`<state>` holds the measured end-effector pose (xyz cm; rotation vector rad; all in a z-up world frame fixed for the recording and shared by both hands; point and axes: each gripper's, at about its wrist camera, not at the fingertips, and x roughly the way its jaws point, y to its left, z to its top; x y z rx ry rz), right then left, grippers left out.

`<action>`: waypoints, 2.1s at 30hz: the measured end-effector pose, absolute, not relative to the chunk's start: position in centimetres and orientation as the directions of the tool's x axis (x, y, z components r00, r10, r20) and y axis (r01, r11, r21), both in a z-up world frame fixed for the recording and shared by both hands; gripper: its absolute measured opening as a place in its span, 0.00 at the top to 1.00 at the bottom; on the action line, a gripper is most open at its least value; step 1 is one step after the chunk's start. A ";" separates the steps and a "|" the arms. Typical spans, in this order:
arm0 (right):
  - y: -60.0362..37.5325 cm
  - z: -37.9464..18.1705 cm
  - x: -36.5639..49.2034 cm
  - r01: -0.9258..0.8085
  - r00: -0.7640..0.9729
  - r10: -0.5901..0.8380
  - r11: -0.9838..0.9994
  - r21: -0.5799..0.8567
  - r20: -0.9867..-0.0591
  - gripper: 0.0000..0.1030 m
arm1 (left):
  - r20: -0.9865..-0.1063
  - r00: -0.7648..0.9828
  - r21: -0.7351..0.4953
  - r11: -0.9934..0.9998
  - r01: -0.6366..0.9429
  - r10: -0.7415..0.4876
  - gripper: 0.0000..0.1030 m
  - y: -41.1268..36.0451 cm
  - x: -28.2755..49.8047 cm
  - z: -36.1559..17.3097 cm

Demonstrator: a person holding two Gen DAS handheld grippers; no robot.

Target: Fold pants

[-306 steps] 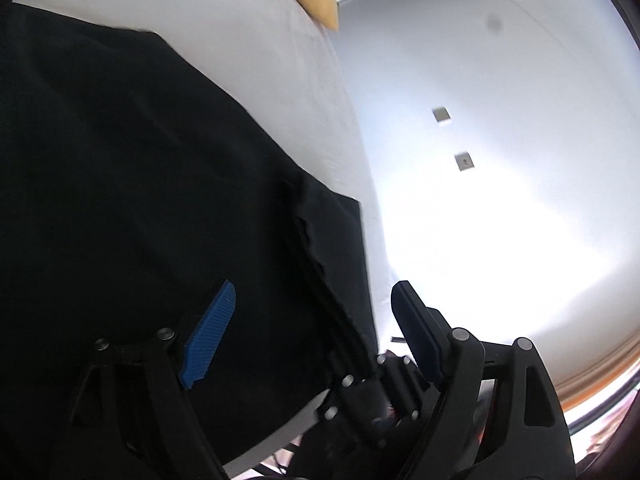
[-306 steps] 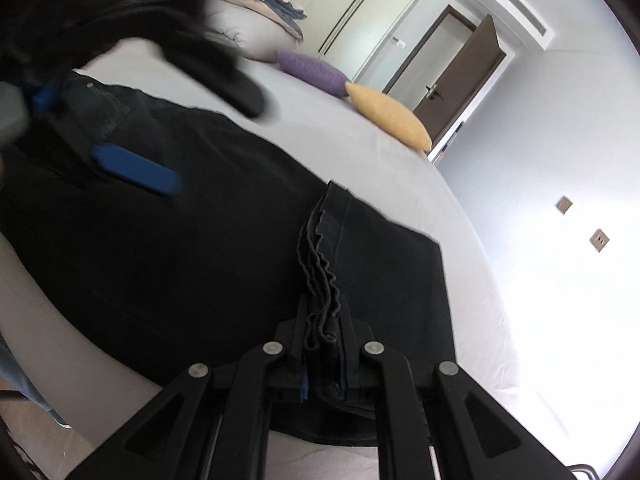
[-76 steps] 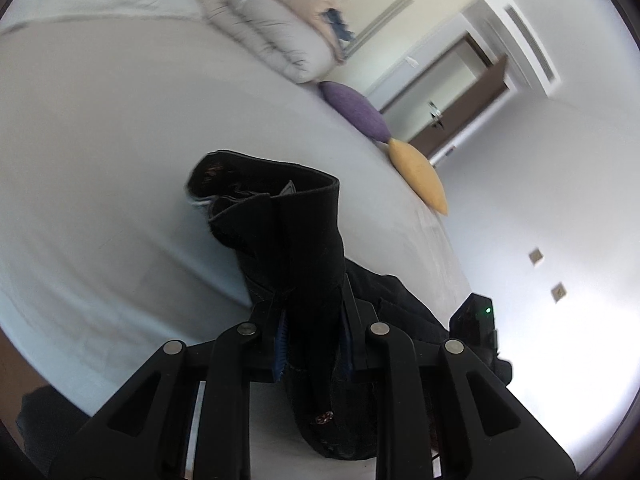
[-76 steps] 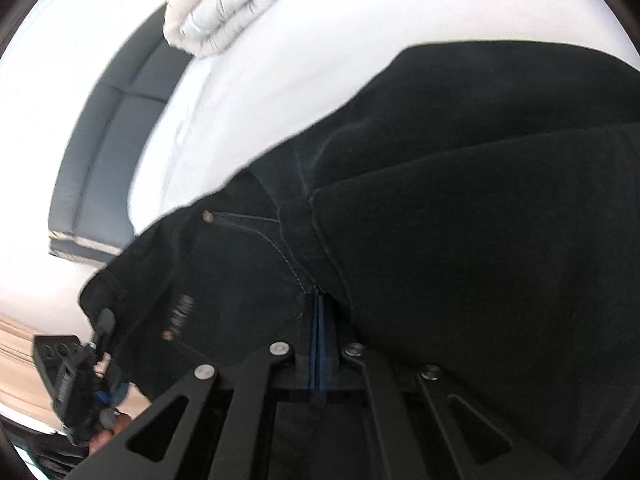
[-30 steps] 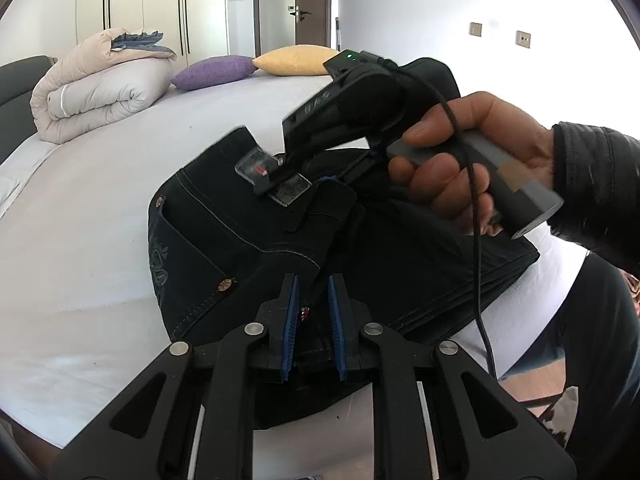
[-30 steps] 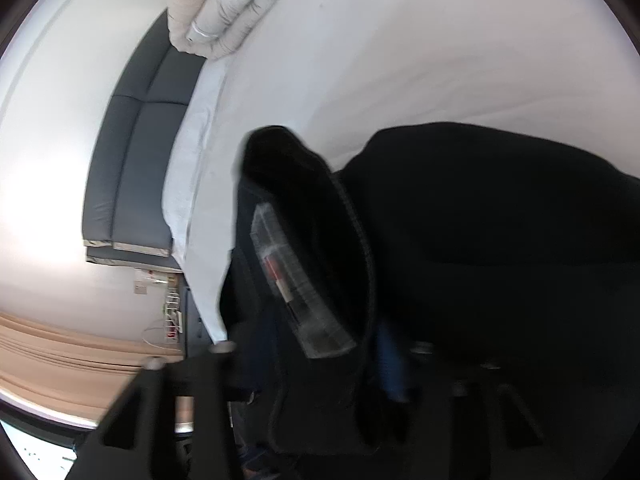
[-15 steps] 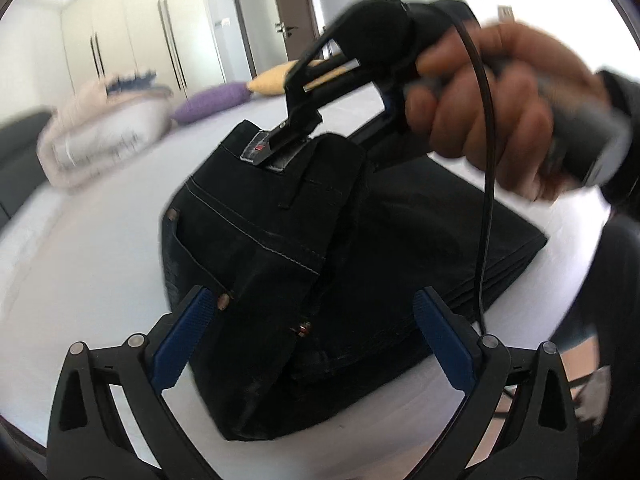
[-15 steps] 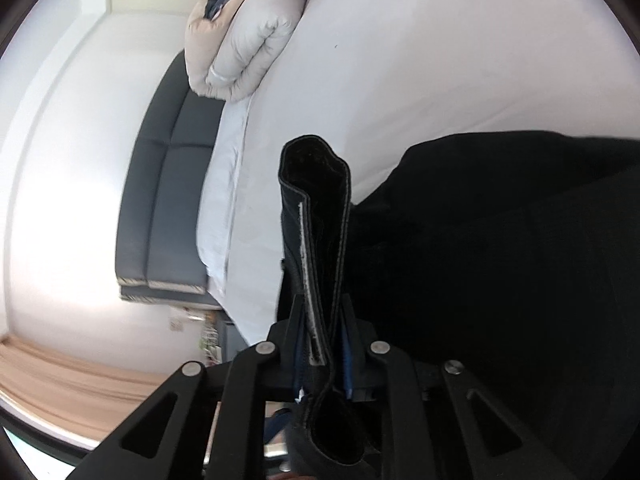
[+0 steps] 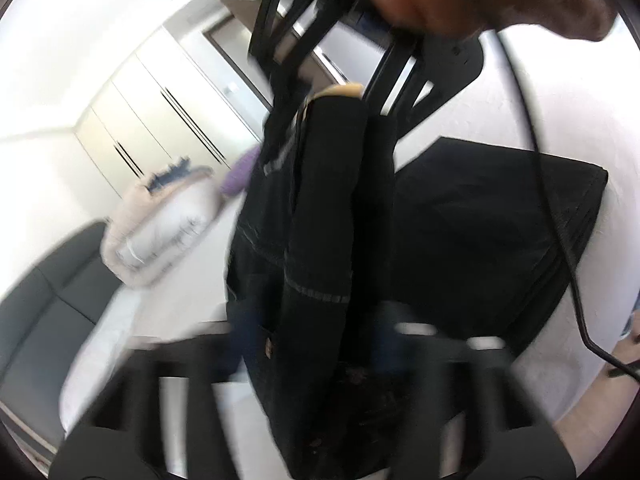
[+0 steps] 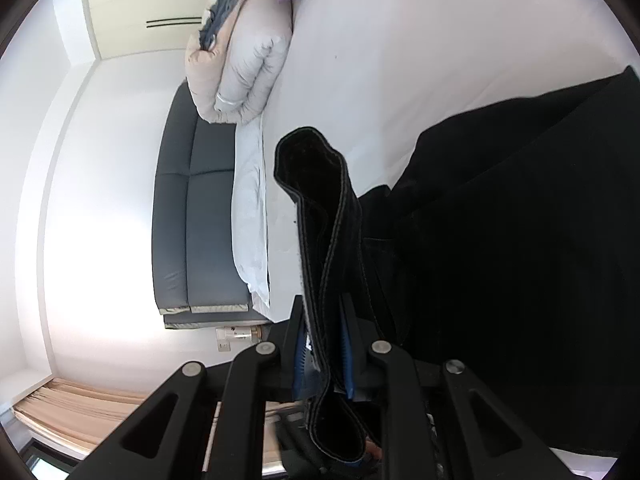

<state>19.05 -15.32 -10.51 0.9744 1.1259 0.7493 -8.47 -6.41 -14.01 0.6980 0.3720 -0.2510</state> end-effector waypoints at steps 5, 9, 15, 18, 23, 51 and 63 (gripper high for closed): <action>-17.9 -11.3 18.2 -0.012 0.321 0.867 0.407 0.913 -0.382 0.84 | -0.437 0.887 0.542 0.743 0.393 -0.150 0.87 -5.9 -8.6 -14.4; -20.4 -11.6 17.0 -0.065 0.371 0.823 0.485 0.872 -0.430 0.84 | -0.460 0.862 0.515 0.726 0.455 -0.213 0.88 -6.1 -9.3 -14.5; -25.1 -14.3 15.0 -0.043 0.437 0.747 0.573 0.818 -0.501 0.84 | -0.524 0.800 0.521 0.634 0.572 -0.292 0.88 -8.4 -10.4 -16.6; -27.0 -16.1 14.5 0.001 0.458 0.726 0.576 0.817 -0.513 0.84 | -0.551 0.775 0.525 0.594 0.610 -0.308 0.88 -9.7 -10.6 -18.1; -28.2 -16.0 14.3 -0.031 0.487 0.723 0.574 0.818 -0.490 0.84 | -0.554 0.768 0.523 0.583 0.622 -0.322 0.88 -8.9 -9.0 -17.8; -34.5 -17.1 10.8 0.020 0.625 0.619 0.596 0.803 -0.475 0.69 | -0.612 0.617 0.122 0.712 0.691 -0.495 0.30 0.3 -10.1 -13.1; -27.8 -15.9 12.3 -0.111 0.498 0.659 0.693 0.712 -0.564 0.90 | -0.728 0.349 -0.360 0.762 0.538 -0.590 0.84 2.8 7.8 -15.7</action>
